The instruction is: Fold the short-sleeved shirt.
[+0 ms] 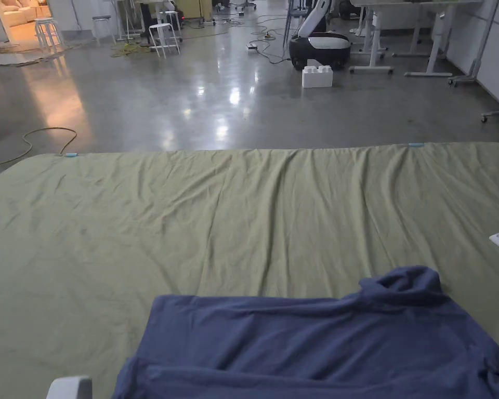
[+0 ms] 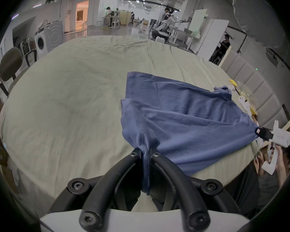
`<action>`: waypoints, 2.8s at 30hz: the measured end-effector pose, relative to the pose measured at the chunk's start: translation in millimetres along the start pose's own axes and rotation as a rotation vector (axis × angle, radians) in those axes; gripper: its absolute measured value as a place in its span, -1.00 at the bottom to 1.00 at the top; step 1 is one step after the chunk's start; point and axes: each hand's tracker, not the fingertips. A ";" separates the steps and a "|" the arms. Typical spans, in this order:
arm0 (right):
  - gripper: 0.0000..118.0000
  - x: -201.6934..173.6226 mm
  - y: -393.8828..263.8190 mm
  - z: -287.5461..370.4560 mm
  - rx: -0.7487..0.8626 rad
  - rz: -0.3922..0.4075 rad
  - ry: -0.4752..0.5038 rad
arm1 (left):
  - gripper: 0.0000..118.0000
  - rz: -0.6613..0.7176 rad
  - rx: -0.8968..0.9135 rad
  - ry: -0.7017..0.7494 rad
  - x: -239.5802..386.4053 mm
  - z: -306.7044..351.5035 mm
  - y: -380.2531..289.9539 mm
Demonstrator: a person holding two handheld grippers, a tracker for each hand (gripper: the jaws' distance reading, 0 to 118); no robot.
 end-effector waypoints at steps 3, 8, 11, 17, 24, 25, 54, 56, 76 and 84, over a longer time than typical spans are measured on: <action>-0.78 0.0 -25.0 17.3 -0.044 0.047 -0.011 | -0.87 0.004 -0.033 -0.014 -2.2 10.9 -29.5; -0.60 -6.5 -51.1 9.4 -0.093 0.180 0.025 | -0.32 0.093 -0.053 0.051 -3.5 -2.4 -50.9; 0.14 -2.5 -50.8 14.3 -0.081 0.191 -0.008 | 0.35 0.078 -0.003 0.113 -4.1 6.0 -49.5; 0.12 5.4 -17.7 72.4 0.190 0.207 0.056 | 0.36 -0.049 0.444 0.171 31.0 102.2 -17.9; 0.12 -18.9 15.8 150.1 0.529 0.098 0.210 | 0.37 -0.229 0.929 0.189 99.9 198.3 -20.8; 0.11 -23.2 16.7 157.0 0.538 0.091 0.238 | 0.36 -0.228 0.929 0.170 107.1 204.7 -23.2; -1.00 -41.1 6.7 154.0 0.474 0.035 0.321 | -0.91 0.026 0.431 -0.143 63.0 98.4 38.9; -1.00 -38.9 3.2 142.5 0.428 0.003 0.326 | -0.67 0.011 0.385 -0.154 45.5 54.0 60.5; -1.00 -13.6 1.2 73.7 0.160 -0.023 0.249 | -0.74 -0.220 -0.059 0.226 33.9 -201.0 140.0; 0.12 15.8 100.8 -59.9 0.071 -0.107 0.218 | -0.78 -0.263 -0.229 0.259 43.9 -226.8 159.0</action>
